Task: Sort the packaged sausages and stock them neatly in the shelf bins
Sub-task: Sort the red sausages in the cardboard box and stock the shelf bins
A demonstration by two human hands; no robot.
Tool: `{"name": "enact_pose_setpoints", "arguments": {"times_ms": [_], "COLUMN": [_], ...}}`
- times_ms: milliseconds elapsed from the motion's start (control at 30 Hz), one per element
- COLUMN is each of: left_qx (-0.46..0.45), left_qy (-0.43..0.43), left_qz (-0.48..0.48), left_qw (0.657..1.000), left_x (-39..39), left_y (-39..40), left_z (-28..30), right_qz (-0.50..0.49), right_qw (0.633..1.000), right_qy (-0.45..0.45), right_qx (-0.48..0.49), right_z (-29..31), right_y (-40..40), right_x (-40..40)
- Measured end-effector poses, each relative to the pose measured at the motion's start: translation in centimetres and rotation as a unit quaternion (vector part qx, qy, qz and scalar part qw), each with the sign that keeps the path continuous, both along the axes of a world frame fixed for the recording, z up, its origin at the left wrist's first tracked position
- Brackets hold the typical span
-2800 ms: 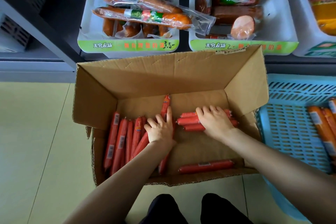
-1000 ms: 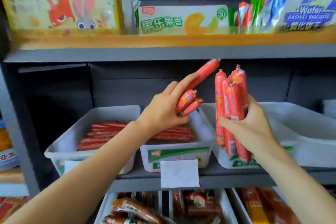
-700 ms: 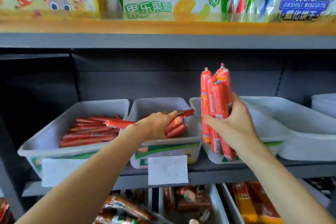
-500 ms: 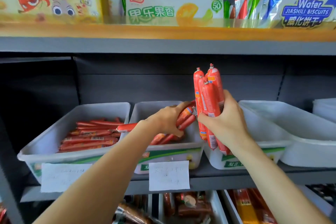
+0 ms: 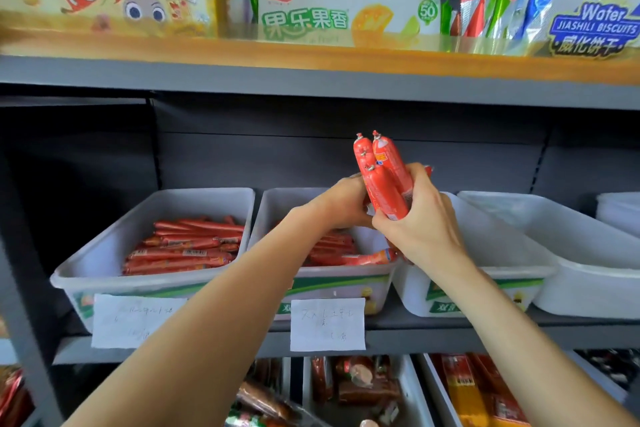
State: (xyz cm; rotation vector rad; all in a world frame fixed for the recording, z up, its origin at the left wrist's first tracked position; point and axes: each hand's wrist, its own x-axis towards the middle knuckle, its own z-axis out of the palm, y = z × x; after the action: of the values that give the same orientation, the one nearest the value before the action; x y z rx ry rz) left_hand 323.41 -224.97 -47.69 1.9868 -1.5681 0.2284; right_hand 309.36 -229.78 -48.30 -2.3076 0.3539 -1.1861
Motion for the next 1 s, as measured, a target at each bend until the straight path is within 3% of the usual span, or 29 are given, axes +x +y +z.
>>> {"name": "enact_pose_setpoints", "arguments": {"times_ms": [67,267,500,733,833,1000], "left_qx": [0.027,0.262,0.312,0.282,0.359,0.436], "left_qy": [0.004,-0.051,-0.12,-0.035,-0.074,-0.148], "left_qz": [0.001,0.086,0.208,0.161,0.168,0.228], "left_qw": [1.0,0.96,0.919,0.945,0.915,0.858], "left_x": [0.2,1.6,3.6,2.9,3.0,2.7], "left_y": [-0.2,2.3,8.1,10.9,10.2,8.1], "left_z": [-0.2,-2.2,-2.5,-2.9,-2.6,-3.0], "right_qz": [-0.005,-0.004,-0.034,-0.05,-0.026,-0.003], "right_qw": [1.0,1.0,0.99,0.955,0.946,0.961], "right_qy": [-0.003,0.014,0.121,0.231,0.268,0.259], "right_qx": [-0.005,-0.001,-0.069,-0.178,-0.183,-0.091], "right_z": [0.2,-0.1,0.5,0.6,-0.1,-1.2], "right_y": [-0.3,-1.3,-0.6,0.6,1.0,0.5], "right_x": [-0.4,-0.6,1.8,6.5,8.3,9.7]}}
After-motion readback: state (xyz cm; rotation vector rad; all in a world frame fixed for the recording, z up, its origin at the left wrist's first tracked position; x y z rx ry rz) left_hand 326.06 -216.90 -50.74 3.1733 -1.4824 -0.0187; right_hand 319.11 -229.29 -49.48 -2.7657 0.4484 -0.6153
